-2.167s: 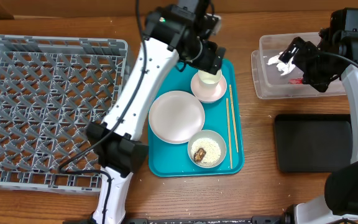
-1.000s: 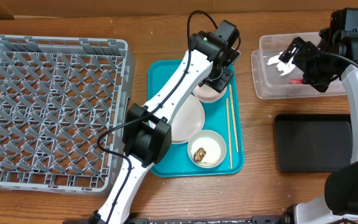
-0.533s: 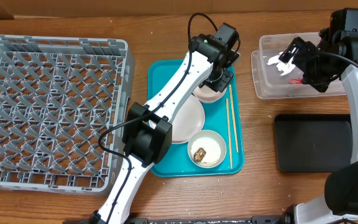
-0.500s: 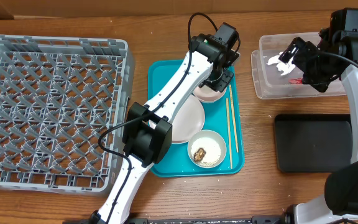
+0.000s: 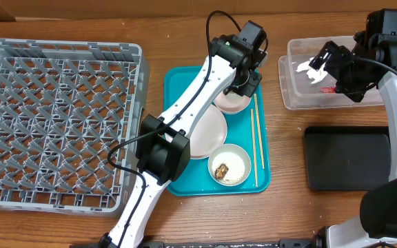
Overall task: Sort waste into correct bins and load items into the dishwasher
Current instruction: 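Lift the white cup and carry it over the grey dish rack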
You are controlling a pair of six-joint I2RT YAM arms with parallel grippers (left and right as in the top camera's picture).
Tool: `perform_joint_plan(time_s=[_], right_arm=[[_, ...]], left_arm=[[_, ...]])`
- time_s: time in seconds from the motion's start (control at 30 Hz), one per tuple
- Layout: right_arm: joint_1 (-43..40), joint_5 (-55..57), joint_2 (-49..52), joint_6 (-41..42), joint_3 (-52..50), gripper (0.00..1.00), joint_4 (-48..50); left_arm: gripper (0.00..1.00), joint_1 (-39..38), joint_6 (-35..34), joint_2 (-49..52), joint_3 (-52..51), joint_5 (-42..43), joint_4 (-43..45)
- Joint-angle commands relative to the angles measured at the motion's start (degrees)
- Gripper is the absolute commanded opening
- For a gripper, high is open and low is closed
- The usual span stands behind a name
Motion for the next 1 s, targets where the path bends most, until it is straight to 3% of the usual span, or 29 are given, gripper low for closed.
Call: perform_joint_plan(time_s=[0.0,0.2,0.43,0.77,0.97], right_arm=[[-0.1,-0.2,-0.4,0.2,0.0,1.0,0.3],[-0.1,-0.2,-0.4,0.2,0.0,1.0,0.3],[-0.1,-0.2,-0.4,0.2,0.0,1.0,0.3],[-0.1,-0.2,-0.4,0.2,0.0,1.0,0.3],[-0.1,-0.2,-0.4,0.2,0.0,1.0,0.3]], left_arm=[[0.04,0.6,-3.1,-6.1,5.7,3.5,-1.2],[0.04,4.9,-8.8,-14.0,7.9,3.5,-3.4],[0.04,18.4,-13.6,-20.0,7.9,7.7,-9.6],[0.04,45.2,-10.6,-17.2,6.1,26.8,-14.5],[0.04,58.7,-2.3,-9.4,6.1,53.9,-14.7]])
